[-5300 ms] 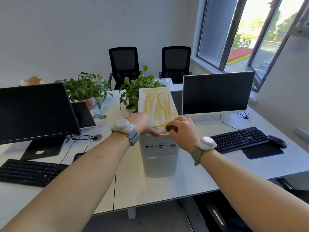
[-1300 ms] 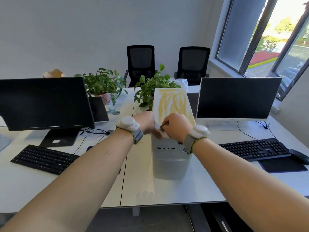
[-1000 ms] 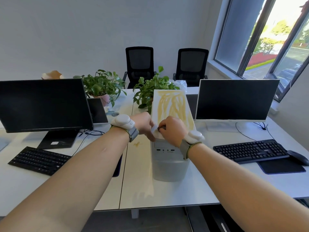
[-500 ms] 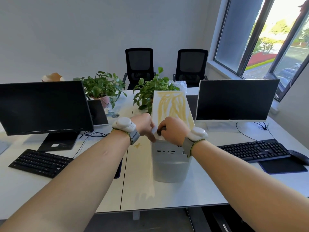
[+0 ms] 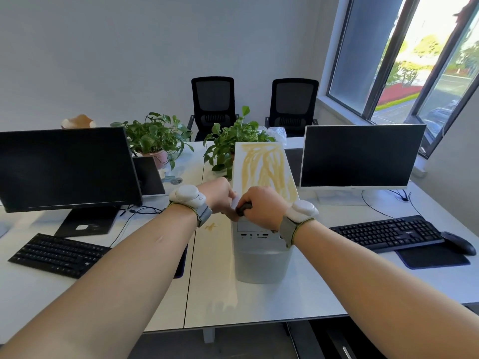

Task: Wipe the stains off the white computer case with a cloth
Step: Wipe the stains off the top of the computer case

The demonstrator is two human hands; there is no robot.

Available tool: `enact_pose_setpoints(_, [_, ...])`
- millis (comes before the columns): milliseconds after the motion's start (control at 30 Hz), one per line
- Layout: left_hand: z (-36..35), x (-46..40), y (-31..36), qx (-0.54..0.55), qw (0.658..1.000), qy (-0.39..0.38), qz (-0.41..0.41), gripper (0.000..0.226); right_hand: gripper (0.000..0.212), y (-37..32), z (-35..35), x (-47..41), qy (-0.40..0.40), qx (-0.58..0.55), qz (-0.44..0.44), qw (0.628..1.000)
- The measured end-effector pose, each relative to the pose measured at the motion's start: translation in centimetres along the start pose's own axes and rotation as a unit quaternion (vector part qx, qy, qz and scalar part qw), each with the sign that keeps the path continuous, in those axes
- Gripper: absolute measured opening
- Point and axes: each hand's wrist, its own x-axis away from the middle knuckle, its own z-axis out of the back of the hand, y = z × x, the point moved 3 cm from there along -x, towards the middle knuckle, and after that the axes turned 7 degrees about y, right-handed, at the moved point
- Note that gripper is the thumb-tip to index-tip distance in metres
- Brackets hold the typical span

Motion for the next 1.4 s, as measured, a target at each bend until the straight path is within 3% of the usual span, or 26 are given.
enact_pose_setpoints(67, [0.1,0.0,0.1,-0.001,1.000,0.001,-0.001,0.058,0.033,0.2,-0.2,0.2,0.031,0.019,-0.014,0.999])
enact_pose_setpoints(200, [0.1,0.1,0.1,-0.006,1.000,-0.005,-0.002,0.053,0.037,-0.3,-0.4,0.8,-0.006,0.010,0.010,1.000])
enact_pose_setpoints(367, [0.4,0.4,1.7,-0.011,1.000,0.011,0.027,0.046,0.035,2.7,1.7,2.0,0.088,-0.069,-0.094,0.989])
enact_pose_setpoints(533, [0.1,0.9,5.1,-0.093,0.995,0.036,0.025,0.063,0.028,5.8,1.5,5.4,0.114,-0.048,-0.137,0.983])
enact_pose_setpoints(667, [0.6,0.4,5.3,-0.084,0.996,0.007,0.027,0.065,0.017,7.8,3.2,5.4,0.122,-0.012,-0.216,0.969])
enact_pose_setpoints(833, [0.6,0.5,5.3,-0.096,0.995,0.002,0.011,0.068,0.024,7.4,1.8,6.5,0.169,-0.030,-0.129,0.977])
enact_pose_setpoints(967, [1.0,0.5,5.2,-0.088,0.996,-0.011,0.008,0.065,0.024,8.1,2.9,5.6,0.127,-0.042,-0.172,0.976])
enact_pose_setpoints(1033, [0.9,0.3,4.9,-0.086,0.996,-0.011,0.010,0.066,0.025,7.3,2.7,5.6,0.141,-0.003,-0.160,0.977])
enact_pose_setpoints(1133, [0.6,0.1,4.8,-0.072,0.997,0.001,0.012,0.069,0.026,6.4,2.0,6.0,0.126,-0.032,-0.140,0.982])
enact_pose_setpoints(1333, [0.1,0.4,6.2,-0.109,0.994,0.021,0.007,0.070,0.020,7.6,2.7,5.8,0.152,-0.002,-0.214,0.965])
enact_pose_setpoints(1400, [0.0,0.2,6.2,-0.111,0.994,0.016,0.012,0.070,0.017,7.9,3.1,5.3,0.150,-0.041,-0.245,0.957])
